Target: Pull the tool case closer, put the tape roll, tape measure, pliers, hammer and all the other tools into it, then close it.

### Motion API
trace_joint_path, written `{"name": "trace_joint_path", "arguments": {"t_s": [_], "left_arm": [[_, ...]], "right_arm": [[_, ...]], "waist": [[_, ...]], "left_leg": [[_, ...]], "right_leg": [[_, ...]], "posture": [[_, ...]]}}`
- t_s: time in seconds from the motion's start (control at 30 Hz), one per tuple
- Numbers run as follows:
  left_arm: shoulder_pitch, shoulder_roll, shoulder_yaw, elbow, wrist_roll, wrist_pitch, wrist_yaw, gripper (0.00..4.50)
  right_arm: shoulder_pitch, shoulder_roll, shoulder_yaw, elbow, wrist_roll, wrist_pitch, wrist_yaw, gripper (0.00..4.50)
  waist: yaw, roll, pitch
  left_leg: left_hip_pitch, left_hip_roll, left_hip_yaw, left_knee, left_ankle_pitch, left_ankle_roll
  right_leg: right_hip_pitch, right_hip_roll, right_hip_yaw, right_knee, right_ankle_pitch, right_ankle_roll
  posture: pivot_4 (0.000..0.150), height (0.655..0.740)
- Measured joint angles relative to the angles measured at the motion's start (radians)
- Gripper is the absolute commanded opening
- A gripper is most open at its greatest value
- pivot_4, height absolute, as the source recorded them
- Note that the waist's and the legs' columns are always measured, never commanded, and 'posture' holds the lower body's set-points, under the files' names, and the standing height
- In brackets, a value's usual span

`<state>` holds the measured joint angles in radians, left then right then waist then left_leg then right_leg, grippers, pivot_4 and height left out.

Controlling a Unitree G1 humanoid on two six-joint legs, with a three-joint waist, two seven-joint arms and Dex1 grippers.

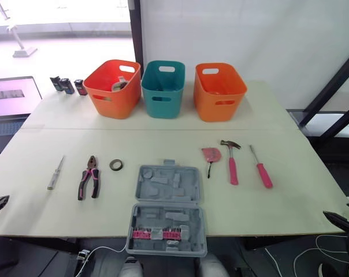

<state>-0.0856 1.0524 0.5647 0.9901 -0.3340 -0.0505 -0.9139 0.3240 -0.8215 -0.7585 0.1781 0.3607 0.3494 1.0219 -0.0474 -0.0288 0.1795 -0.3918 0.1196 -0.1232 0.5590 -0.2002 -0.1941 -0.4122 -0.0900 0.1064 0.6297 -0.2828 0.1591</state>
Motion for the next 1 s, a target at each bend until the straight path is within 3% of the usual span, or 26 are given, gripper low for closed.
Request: {"name": "trace_joint_path", "arguments": {"t_s": [0.23, 0.63, 0.83, 1.0], "left_arm": [[-0.005, -0.011, -0.01, -0.011, 0.0, -0.003, -0.015, 4.44], [0.137, -0.035, 0.012, -0.375, -0.069, 0.244, -0.053, 4.44], [0.02, -0.033, -0.066, -0.522, -0.072, 0.361, -0.085, 4.44], [-0.134, -0.072, -0.216, -0.559, -0.028, 0.337, -0.109, 4.44]], "right_arm": [[0.012, 0.019, 0.008, -0.064, 0.03, 0.019, -0.034, 4.5], [0.105, 0.047, -0.056, -0.316, 0.113, 0.139, -0.111, 4.5], [0.046, 0.012, -0.063, -0.583, 0.268, 0.327, -0.166, 4.5], [-0.133, -0.015, 0.094, -0.793, 0.438, 0.478, -0.264, 4.5]], "waist": [[0.001, 0.001, 0.0], [0.003, 0.0, 0.0], [0.003, 0.001, 0.001], [0.001, 0.001, 0.001]], "left_leg": [[0.0, 0.0, 0.0, 0.0, 0.0, 0.0], [0.0, 0.0, 0.0, 0.001, 0.0, 0.0], [0.0, 0.0, 0.0, 0.001, 0.0, 0.0], [0.0, 0.0, 0.0, 0.001, 0.0, 0.0]], "right_leg": [[0.0, 0.0, 0.0, 0.0, 0.0, 0.0], [0.0, 0.0, 0.0, 0.0, 0.0, -0.001], [0.0, 0.0, 0.0, 0.0, 0.001, -0.001], [0.001, 0.0, 0.0, -0.001, 0.001, -0.001]], "posture": [[0.15, 0.74], [0.15, 0.74], [0.15, 0.74], [0.15, 0.74]]}}
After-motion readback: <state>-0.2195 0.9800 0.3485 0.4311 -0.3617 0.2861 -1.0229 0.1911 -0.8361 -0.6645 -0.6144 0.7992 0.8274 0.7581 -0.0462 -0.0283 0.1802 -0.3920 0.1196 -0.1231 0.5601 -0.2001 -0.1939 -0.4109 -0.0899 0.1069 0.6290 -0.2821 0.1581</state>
